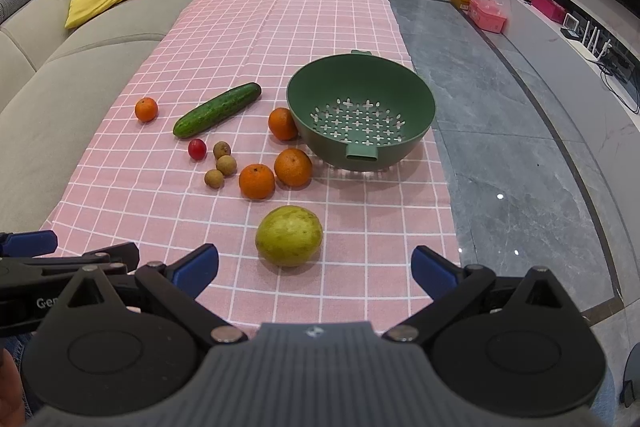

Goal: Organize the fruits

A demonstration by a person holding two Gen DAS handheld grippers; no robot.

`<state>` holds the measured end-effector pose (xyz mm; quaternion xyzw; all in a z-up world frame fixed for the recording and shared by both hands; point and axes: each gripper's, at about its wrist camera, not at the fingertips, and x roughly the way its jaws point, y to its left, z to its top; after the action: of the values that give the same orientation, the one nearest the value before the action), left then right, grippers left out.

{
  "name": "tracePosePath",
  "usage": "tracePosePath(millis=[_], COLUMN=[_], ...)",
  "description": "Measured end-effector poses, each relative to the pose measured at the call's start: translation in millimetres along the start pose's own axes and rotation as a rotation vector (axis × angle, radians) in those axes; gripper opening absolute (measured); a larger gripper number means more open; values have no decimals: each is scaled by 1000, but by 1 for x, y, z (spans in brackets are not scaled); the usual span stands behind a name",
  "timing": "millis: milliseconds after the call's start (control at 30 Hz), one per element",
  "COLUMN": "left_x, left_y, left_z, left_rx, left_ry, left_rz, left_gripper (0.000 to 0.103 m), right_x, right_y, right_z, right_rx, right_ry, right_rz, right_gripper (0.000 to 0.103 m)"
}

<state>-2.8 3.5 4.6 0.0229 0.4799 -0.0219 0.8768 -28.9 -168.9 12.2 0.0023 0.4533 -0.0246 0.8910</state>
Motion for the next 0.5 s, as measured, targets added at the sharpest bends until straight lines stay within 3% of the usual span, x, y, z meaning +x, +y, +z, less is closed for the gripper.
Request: tracePosePath(millis=[500], left_x=[1], left_y=[0], left_z=[-1], left_rx=[-1], left_ry=[1], left_rz=[-1], left_gripper=[103], right_x=[-1], right_y=[1], right_z=[1], right_rx=[-5], right_ry=[3], right_rz=[-6], right_gripper=[99])
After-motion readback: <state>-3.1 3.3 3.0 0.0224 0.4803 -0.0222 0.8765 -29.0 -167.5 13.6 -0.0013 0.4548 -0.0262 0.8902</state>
